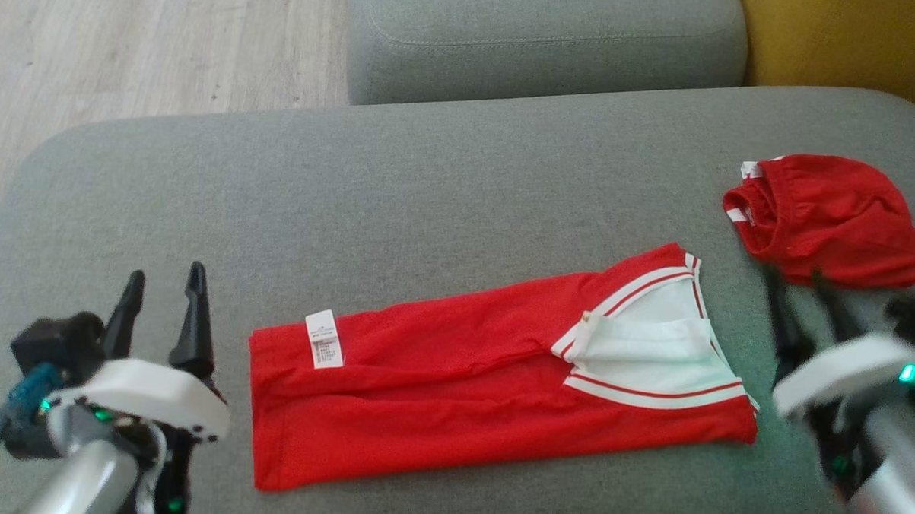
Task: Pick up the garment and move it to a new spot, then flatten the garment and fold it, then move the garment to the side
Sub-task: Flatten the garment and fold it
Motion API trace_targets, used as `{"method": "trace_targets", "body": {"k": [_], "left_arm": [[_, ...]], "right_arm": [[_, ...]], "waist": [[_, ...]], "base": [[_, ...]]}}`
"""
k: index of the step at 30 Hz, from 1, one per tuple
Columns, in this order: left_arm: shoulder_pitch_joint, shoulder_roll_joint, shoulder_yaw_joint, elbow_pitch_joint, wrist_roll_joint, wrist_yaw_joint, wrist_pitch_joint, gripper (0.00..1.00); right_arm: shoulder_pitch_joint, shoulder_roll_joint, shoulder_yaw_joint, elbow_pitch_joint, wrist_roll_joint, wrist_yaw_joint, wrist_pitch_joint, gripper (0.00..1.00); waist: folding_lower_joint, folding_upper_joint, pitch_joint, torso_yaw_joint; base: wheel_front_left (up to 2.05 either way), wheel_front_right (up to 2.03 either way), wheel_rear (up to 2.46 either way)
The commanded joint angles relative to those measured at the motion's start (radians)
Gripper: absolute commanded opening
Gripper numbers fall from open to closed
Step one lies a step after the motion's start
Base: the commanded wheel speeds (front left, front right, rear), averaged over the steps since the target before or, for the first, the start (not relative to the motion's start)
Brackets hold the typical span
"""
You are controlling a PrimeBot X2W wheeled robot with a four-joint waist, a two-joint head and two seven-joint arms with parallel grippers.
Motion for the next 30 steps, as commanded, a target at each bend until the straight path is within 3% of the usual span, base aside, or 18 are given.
{"method": "trace_targets", "body": {"k": [1, 6, 9, 20, 30], "left_arm": [[-0.031, -0.003, 0.08, -0.041, 0.025, -0.001, -0.012, 1.0], [0.043, -0.101, 0.148, -0.058, 0.106, -0.033, -0.012, 1.0], [0.057, -0.13, 0.164, -0.046, 0.137, -0.062, -0.012, 1.0], [0.025, -0.194, 0.16, 0.012, 0.19, -0.123, -0.012, 1.0], [0.008, -0.219, 0.177, 0.047, 0.208, -0.147, -0.012, 1.0]], "right_arm": [[0.015, 0.007, -0.007, -0.011, -0.022, -0.001, -0.011, 1.0], [0.063, 0.061, -0.042, 0.032, -0.072, -0.001, 0.029, 1.0], [0.044, 0.079, -0.049, 0.059, -0.095, -0.001, 0.082, 1.0], [-0.113, 0.143, -0.036, 0.283, -0.141, -0.001, 0.383, 1.0], [-0.177, 0.169, -0.035, 0.472, -0.137, -0.001, 0.564, 1.0]], "waist": [[0.0, -0.0001, 0.001, 0.0], [0.0, -0.0001, 0.007, 0.003], [0.0, -0.0001, 0.01, 0.006], [0.0, -0.0001, 0.033, 0.06], [0.0, -0.0001, 0.065, 0.097]], "base": [[0.0, 0.0, 0.0], [0.0, 0.0, 0.0], [0.0, 0.0, 0.0], [0.0, 0.0, 0.0], [0.0, 0.0, 0.0]]}}
